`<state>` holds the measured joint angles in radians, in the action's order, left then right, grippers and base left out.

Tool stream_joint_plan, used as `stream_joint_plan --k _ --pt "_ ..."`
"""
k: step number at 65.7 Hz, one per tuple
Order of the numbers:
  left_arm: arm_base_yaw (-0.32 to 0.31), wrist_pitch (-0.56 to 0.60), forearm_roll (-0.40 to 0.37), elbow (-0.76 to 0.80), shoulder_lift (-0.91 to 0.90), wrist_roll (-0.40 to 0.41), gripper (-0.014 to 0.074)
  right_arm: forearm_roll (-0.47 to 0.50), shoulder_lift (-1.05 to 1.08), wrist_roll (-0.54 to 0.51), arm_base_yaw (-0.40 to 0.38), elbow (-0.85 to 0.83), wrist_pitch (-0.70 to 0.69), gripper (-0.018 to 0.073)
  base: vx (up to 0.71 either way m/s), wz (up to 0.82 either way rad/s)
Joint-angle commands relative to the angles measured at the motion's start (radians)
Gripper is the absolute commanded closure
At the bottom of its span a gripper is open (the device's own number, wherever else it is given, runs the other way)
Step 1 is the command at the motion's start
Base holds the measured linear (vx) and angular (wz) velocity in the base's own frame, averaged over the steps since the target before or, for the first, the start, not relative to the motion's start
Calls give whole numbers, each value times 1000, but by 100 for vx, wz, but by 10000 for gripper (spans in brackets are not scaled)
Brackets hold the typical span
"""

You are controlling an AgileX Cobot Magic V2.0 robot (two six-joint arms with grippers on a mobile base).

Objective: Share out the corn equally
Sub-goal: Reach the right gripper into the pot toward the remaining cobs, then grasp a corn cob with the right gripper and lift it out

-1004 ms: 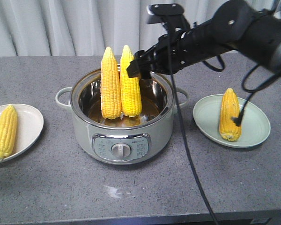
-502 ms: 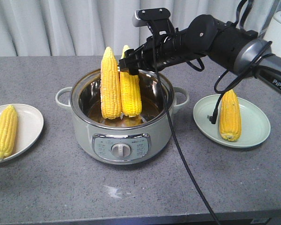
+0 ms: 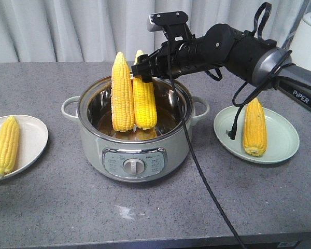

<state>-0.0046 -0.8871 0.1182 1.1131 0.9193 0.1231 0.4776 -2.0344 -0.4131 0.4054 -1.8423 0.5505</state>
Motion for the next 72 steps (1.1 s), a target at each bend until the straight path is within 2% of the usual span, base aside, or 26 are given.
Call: stream_joint_plan --k 1,43,50,72 --pt "-3 60 0 26 -6 9 10 28 57 -14 -2 -33 -67 13 0 0" --pt "-3 60 0 26 -6 9 10 87 18 -75 -2 -33 -56 36 0 0" --pt "-3 60 0 26 -6 9 10 88 18 -75 -2 -33 -49 97 0 0" --pt "-3 61 0 26 -6 9 10 101 18 -74 -2 -33 -46 399 0 0"
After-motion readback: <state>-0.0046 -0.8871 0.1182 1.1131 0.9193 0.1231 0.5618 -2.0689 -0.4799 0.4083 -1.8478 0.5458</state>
